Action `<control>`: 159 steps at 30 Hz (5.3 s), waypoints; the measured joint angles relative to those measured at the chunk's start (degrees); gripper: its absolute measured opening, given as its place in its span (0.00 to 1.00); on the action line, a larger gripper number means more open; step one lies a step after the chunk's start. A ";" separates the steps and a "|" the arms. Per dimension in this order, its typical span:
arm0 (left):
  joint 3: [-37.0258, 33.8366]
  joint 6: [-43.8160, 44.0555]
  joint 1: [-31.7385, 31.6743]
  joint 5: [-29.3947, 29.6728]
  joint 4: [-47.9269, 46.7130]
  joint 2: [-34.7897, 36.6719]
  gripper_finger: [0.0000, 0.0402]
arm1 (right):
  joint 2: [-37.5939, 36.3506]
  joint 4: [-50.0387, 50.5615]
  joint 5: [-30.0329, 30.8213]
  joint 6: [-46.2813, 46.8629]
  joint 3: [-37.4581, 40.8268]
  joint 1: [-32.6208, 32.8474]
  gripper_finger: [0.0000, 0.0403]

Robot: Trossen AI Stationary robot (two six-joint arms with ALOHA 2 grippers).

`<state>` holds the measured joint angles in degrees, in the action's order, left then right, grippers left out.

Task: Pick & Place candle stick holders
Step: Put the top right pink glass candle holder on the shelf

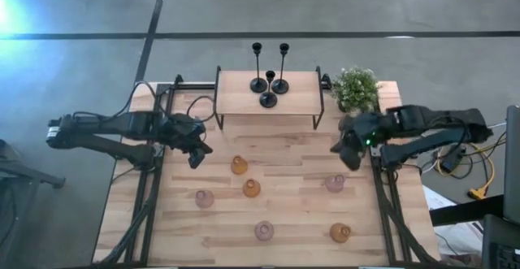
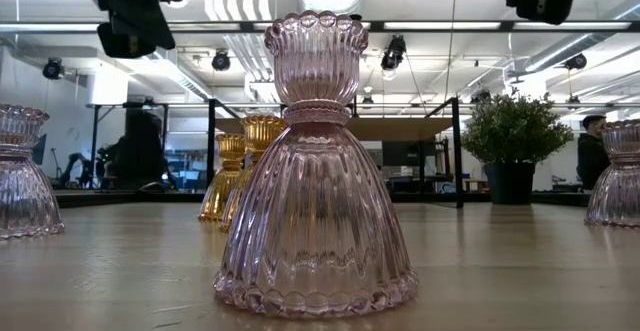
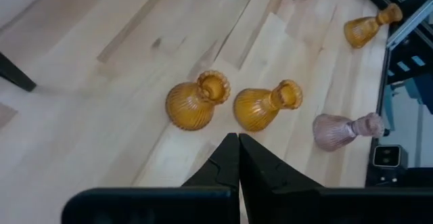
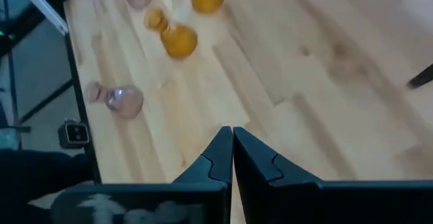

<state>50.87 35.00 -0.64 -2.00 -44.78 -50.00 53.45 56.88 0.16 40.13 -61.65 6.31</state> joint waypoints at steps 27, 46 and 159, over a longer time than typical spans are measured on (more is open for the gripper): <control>-1.53 -15.34 -0.18 5.10 10.52 -0.63 0.01 | 7.17 17.83 8.56 67.62 2.09 27.82 0.09; -1.53 -18.77 -0.48 5.81 10.50 -2.03 0.02 | 7.19 8.07 8.46 65.84 14.16 22.68 0.48; 22.14 -36.73 -0.79 -0.09 18.88 -32.86 0.56 | 42.83 -1.01 -9.90 -17.36 -35.52 -12.92 0.06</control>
<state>73.01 -1.72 -1.43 -2.09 -25.91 -82.86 96.28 55.88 -9.74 22.76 -97.17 -6.61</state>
